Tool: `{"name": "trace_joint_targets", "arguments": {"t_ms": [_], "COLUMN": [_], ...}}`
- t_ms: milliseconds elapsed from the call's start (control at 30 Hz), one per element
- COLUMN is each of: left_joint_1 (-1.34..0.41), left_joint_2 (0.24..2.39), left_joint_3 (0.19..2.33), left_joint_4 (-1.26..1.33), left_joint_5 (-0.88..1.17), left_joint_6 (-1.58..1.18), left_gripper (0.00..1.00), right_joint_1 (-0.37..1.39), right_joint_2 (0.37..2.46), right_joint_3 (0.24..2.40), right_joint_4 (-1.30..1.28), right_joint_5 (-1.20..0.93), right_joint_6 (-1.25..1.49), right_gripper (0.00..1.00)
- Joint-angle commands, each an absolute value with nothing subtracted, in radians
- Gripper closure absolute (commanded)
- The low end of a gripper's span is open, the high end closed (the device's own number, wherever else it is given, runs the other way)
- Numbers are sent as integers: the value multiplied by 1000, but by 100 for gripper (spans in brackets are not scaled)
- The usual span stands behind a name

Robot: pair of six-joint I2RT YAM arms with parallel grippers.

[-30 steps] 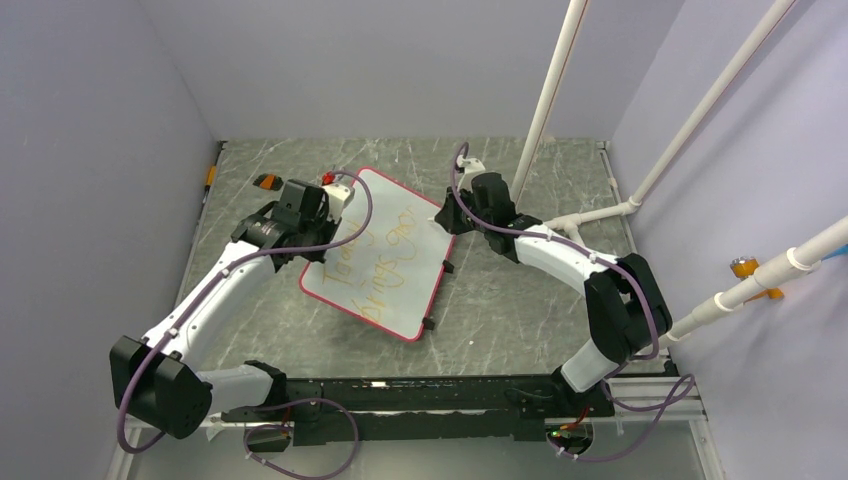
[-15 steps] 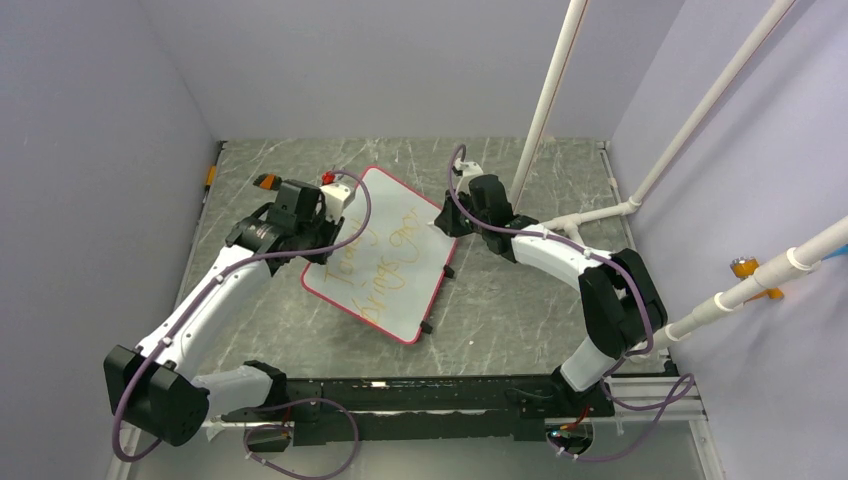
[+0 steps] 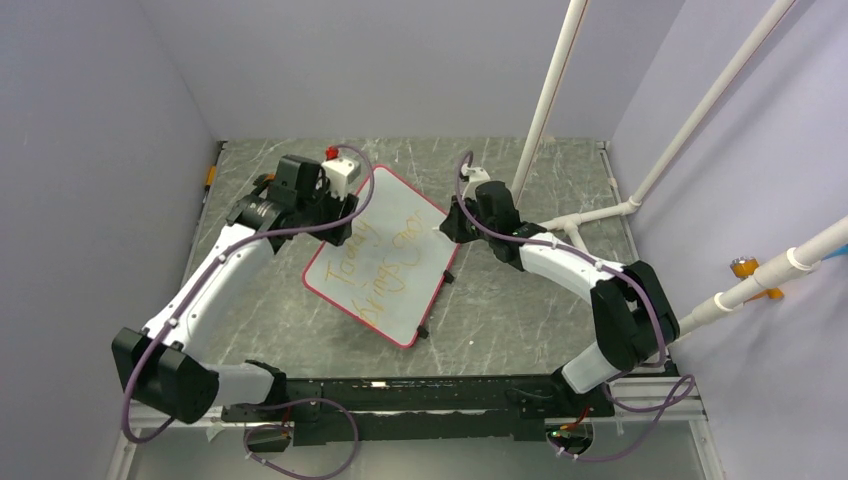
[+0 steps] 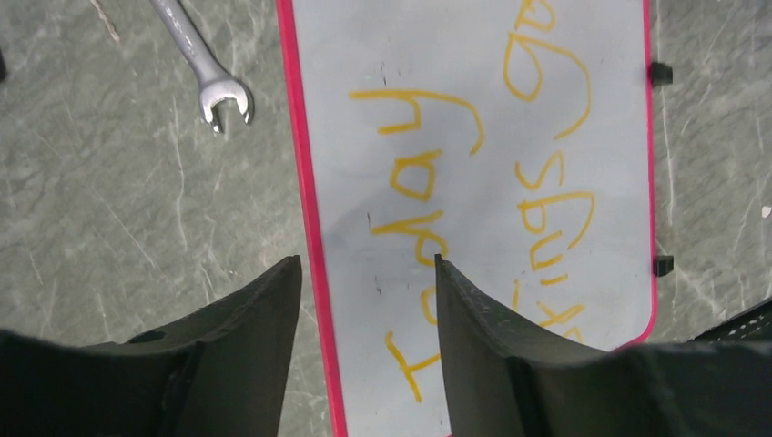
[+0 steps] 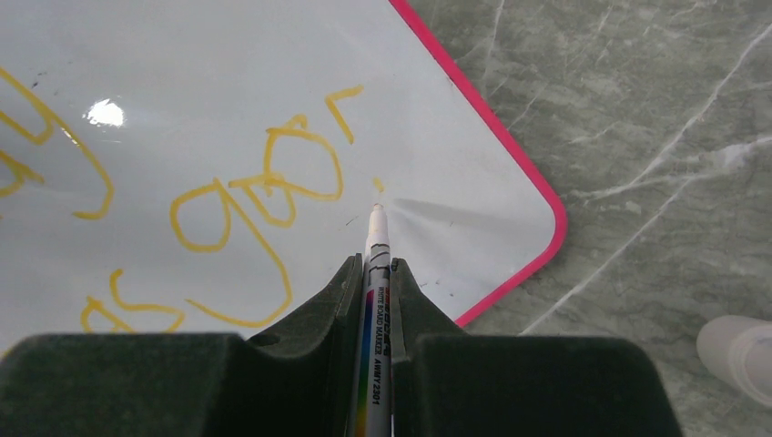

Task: Write a sentence on the whiteboard
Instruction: Hold the whiteboard on the whiteboard stand.

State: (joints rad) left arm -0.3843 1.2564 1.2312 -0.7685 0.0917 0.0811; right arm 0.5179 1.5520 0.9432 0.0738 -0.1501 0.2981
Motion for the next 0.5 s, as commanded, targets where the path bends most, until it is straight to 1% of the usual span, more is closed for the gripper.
{"name": "trace_joint_targets", "arguments": {"t_ms": [0,167,333,467], "left_joint_1": [-360,-290,-217,-191], "left_joint_2": [1322,1427,1547,1650], "left_joint_3": [1353,1465,1536,1588], "left_joint_4": [-747,-758,-756,-780], "left_joint_5": [143,229,405,496], "left_joint_6": [63,50,26,17], "left_gripper": [37,36,38,39], "right_joint_1": [517,517,517,516], "right_joint_2": [1479,1442,1411,1379], "right_joint_3": [932,939,943,927], "right_joint_4": [84,63,52,47], "right_joint_5": [-127,-119,-132,-142], "right_joint_6": [302,293,296,301], "right_gripper": [100,100,100,100]}}
